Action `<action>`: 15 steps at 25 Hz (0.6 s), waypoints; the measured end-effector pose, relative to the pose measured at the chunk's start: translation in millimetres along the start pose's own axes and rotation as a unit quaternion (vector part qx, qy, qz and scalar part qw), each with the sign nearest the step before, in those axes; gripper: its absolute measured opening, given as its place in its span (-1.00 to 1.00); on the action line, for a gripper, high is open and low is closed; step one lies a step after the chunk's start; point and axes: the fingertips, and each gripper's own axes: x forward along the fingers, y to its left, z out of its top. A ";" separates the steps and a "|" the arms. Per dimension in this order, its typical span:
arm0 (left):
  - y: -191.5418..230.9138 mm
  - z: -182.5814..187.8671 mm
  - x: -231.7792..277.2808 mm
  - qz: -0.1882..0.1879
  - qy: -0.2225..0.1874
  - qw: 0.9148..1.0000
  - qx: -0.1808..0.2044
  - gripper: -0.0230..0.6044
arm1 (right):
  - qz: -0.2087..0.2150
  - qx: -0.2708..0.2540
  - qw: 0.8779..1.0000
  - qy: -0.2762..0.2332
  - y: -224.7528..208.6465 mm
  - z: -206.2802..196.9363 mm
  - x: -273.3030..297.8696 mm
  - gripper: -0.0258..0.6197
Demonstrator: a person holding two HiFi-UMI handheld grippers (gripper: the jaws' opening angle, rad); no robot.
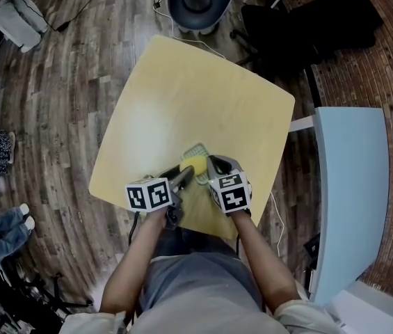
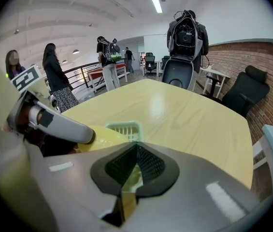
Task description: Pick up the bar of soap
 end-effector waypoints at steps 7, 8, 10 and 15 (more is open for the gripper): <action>-8.8 1.5 -0.7 -0.017 -0.009 1.000 0.005 -0.42 | 0.015 0.023 1.000 -0.003 0.9 -3.2 -2.2 -0.91; -11.5 3.8 -1.9 -0.023 -0.016 1.000 0.009 -0.42 | 0.018 0.023 1.000 -0.003 2.1 -3.5 -2.0 -0.91; -18.3 3.4 -0.9 -0.041 -0.014 0.999 0.010 -0.42 | 0.027 0.019 0.999 0.000 5.5 -4.9 -0.9 -0.91; -23.3 -9.4 9.6 -0.041 0.011 0.999 0.026 -0.53 | 0.033 0.008 0.999 0.008 14.8 -9.8 4.3 -0.91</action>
